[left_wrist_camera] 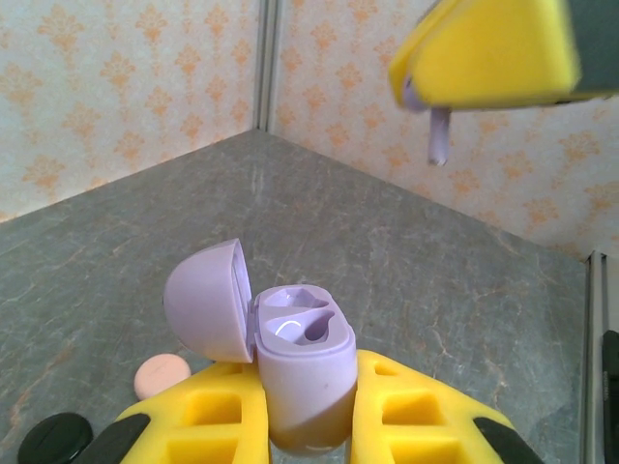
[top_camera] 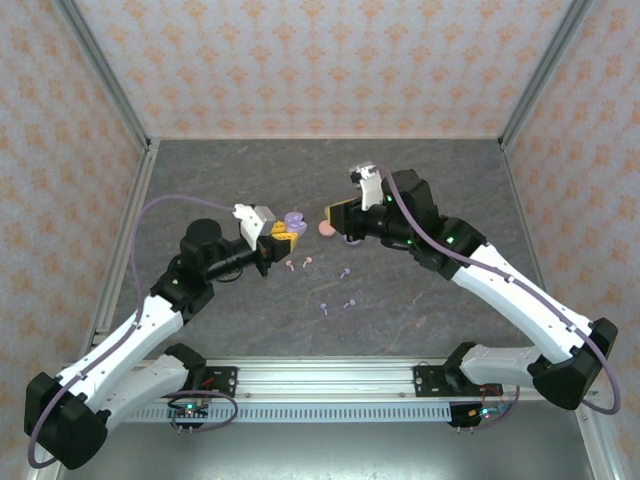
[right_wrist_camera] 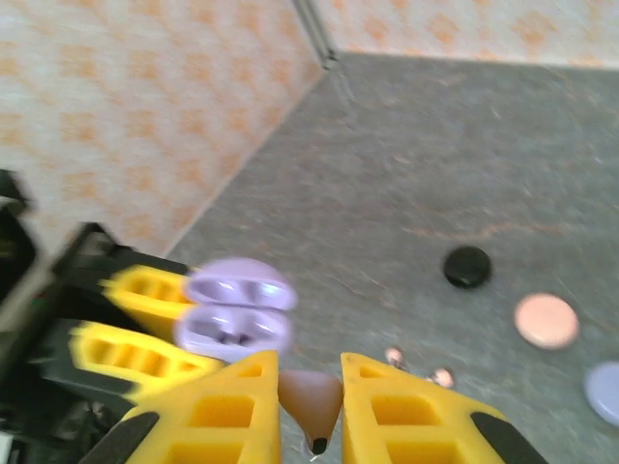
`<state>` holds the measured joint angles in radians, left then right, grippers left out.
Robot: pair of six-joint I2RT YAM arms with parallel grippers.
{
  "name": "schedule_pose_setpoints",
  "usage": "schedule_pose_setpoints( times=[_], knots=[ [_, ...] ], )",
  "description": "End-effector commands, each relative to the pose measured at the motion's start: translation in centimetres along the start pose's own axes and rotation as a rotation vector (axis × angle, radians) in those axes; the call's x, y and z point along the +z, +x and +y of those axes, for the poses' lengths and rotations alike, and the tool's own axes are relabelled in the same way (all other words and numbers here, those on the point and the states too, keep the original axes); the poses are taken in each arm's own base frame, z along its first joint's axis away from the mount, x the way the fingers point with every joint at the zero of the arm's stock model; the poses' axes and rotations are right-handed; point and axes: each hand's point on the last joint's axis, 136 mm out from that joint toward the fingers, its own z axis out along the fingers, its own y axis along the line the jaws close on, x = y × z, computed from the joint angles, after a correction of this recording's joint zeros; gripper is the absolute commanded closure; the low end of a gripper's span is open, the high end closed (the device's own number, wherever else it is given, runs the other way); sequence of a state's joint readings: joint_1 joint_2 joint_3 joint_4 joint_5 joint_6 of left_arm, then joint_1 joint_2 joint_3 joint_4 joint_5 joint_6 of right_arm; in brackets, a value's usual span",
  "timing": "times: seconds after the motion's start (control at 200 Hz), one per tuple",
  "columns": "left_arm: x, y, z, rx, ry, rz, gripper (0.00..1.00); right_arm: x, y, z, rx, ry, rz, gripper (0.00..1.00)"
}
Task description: Insert the wireless bluetooth earbuds into the charging case
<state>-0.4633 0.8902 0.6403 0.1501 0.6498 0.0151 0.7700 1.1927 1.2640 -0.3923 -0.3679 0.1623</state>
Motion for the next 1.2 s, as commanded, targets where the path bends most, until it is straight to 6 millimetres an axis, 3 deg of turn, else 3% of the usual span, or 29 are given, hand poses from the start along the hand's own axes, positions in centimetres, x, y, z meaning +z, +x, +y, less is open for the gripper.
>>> schedule_pose_setpoints(
  times=[0.0, 0.155, 0.43, 1.046, 1.191],
  knots=[
    [0.0, -2.3, -1.1, 0.018, 0.057, -0.075, 0.89, -0.5, -3.0, 3.3, -0.083, -0.103, -0.105, 0.83],
    [0.0, -2.6, -1.3, 0.017, 0.067, -0.088, 0.89, 0.7, -3.0, 5.1, -0.118, -0.16, -0.108, 0.83],
    [-0.1, -3.1, -1.6, -0.007, 0.086, -0.124, 0.89, 2.8, -2.2, 5.5, -0.116, -0.186, -0.074, 0.83],
    [-0.2, -3.3, -1.5, -0.001, 0.078, -0.133, 0.89, 4.1, 0.2, 4.9, -0.107, -0.181, 0.025, 0.83],
    [-0.2, -3.3, -1.5, 0.0, 0.079, -0.129, 0.89, 3.9, -0.2, 4.4, -0.115, -0.149, 0.0, 0.83]
  ],
)
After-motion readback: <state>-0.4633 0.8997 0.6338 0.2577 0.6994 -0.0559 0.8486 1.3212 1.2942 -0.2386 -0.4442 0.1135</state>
